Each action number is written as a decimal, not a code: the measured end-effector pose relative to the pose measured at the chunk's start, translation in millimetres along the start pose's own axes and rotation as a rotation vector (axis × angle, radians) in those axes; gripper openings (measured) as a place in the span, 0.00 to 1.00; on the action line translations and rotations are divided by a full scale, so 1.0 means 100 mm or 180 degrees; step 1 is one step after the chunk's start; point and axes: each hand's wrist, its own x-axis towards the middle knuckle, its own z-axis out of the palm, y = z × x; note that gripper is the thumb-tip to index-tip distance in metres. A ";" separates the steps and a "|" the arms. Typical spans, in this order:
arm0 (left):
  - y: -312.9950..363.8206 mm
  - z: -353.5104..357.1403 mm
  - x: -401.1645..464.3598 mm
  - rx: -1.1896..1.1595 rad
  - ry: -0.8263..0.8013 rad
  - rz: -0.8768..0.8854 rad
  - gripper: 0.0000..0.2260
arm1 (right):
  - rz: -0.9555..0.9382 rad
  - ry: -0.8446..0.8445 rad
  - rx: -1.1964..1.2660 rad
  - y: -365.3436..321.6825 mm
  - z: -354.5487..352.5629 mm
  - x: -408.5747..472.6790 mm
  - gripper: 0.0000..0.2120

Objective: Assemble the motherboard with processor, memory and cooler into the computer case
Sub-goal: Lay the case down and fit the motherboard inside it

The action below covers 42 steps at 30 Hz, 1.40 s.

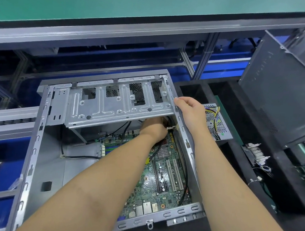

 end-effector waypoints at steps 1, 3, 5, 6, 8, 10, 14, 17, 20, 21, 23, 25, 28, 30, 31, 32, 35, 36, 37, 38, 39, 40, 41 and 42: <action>0.01 -0.01 -0.01 0.0024 0.0005 0.0004 0.13 | -0.0002 0.0005 0.0009 -0.01 0.00 0.00 0.05; 0.00 -0.03 -0.04 0.0029 0.0029 0.0036 0.12 | -0.0009 -0.0001 -0.0018 -0.01 0.00 0.00 0.05; -0.04 -0.04 -0.09 -0.0031 0.0058 0.0218 0.10 | -0.0013 -0.0002 -0.0077 -0.01 0.00 -0.02 0.06; -0.05 -0.06 -0.12 0.0011 0.0077 0.0364 0.10 | -0.0021 0.0000 -0.0125 -0.01 -0.01 -0.03 0.06; -0.09 -0.09 -0.21 0.0273 0.0153 0.0573 0.11 | -0.0079 0.0041 -0.0360 -0.04 -0.01 -0.06 0.06; -0.11 -0.14 -0.33 0.0460 0.0190 0.0579 0.13 | -0.0233 0.0149 -0.0884 -0.09 0.00 -0.08 0.08; -0.25 -0.25 -0.63 0.0531 0.0457 0.1013 0.11 | -0.0852 0.0486 -0.2501 -0.23 0.07 -0.16 0.11; -0.36 -0.29 -0.78 0.0464 0.0011 0.0821 0.04 | -0.1125 0.0523 -0.2712 -0.27 0.08 -0.23 0.10; -0.35 -0.26 -0.86 0.0704 -0.0325 0.0634 0.10 | -0.1060 0.0462 -0.2378 -0.26 0.05 -0.25 0.09; -0.33 -0.25 -0.87 0.0781 -0.0339 0.0620 0.11 | -0.1033 0.0426 -0.2314 -0.25 0.05 -0.26 0.09; -0.29 -0.23 -0.89 0.0859 -0.0377 0.0590 0.13 | -0.0993 0.0386 -0.2234 -0.26 0.05 -0.27 0.08; -0.26 -0.22 -0.90 0.0975 -0.0429 0.0574 0.13 | -0.0962 0.0379 -0.2170 -0.26 0.05 -0.28 0.06; -0.22 -0.21 -0.90 0.1143 -0.0472 0.0540 0.10 | -0.0928 0.0352 -0.2117 -0.26 0.05 -0.28 0.07; -0.19 -0.23 -0.88 0.1127 -0.0505 0.0519 0.08 | -0.0921 0.0334 -0.2082 -0.26 0.05 -0.28 0.07; -0.18 -0.24 -0.85 0.0996 -0.0518 0.0520 0.08 | -0.0917 0.0330 -0.2059 -0.27 0.04 -0.29 0.07; -0.16 -0.26 -0.82 0.0728 -0.0493 0.0500 0.08 | -0.0912 0.0327 -0.2027 -0.27 0.04 -0.29 0.07; -0.12 -0.30 -0.73 -0.0696 -0.0291 0.0157 0.07 | -0.0916 0.0337 -0.1972 -0.27 0.04 -0.28 0.07; -0.11 -0.30 -0.71 -0.1201 -0.0325 -0.0024 0.06 | -0.0920 0.0345 -0.1967 -0.27 0.04 -0.28 0.07; -0.11 -0.29 -0.70 -0.1639 -0.0425 -0.0186 0.06 | -0.0919 0.0351 -0.1948 -0.26 0.04 -0.27 0.07; -0.11 -0.28 -0.70 -0.2002 -0.0541 -0.0298 0.05 | -0.0911 0.0353 -0.1917 -0.26 0.04 -0.27 0.06; -0.10 -0.26 -0.70 -0.2303 -0.0641 -0.0357 0.04 | -0.0900 0.0358 -0.1884 -0.25 0.04 -0.26 0.06; -0.10 -0.24 -0.71 -0.2527 -0.0720 -0.0380 0.03 | -0.0890 0.0367 -0.1861 -0.25 0.04 -0.26 0.06; -0.11 -0.23 -0.71 -0.2677 -0.0783 -0.0386 0.02 | -0.0884 0.0379 -0.1849 -0.24 0.04 -0.25 0.06; -0.13 -0.23 -0.71 -0.2728 -0.0841 -0.0391 0.04 | -0.0880 0.0391 -0.1840 -0.24 0.04 -0.25 0.06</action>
